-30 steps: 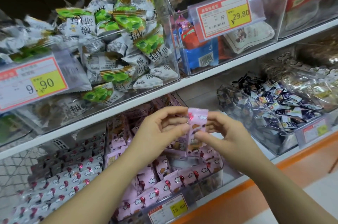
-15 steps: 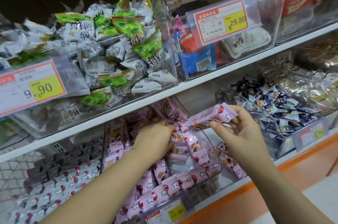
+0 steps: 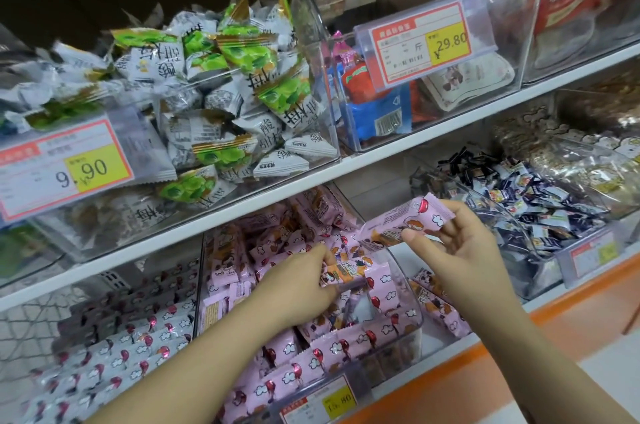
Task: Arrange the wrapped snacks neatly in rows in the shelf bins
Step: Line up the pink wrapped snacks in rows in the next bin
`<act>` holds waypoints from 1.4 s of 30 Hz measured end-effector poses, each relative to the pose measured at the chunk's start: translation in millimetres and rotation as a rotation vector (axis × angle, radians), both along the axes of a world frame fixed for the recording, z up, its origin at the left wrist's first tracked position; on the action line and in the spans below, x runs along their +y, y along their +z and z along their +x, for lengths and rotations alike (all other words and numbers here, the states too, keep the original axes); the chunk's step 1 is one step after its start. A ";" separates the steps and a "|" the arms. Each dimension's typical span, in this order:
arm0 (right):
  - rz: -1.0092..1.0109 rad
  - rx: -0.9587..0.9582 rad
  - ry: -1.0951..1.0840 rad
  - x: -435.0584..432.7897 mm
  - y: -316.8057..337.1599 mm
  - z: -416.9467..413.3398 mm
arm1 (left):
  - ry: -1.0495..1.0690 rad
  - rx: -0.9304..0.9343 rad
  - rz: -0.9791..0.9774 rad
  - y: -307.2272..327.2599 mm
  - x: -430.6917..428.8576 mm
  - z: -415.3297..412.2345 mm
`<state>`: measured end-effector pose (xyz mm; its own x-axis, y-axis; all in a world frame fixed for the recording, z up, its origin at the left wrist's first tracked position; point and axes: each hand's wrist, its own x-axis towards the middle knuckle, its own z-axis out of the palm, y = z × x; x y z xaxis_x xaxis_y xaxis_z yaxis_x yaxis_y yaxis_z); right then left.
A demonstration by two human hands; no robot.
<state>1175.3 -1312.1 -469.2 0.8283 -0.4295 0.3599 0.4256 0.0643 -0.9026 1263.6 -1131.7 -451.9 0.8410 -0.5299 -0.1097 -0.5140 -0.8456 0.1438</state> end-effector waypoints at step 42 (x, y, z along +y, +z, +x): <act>-0.947 0.095 -0.172 8.7 -17.3 31.2 | 0.178 -0.090 -0.337 -8.1 -33.4 17.9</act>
<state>1206.5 -1303.4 -486.5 0.8245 -0.1140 0.5543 0.2840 -0.7639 -0.5795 1281.5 -1165.1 -460.0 0.9213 -0.3686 0.1242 -0.3869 -0.8356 0.3901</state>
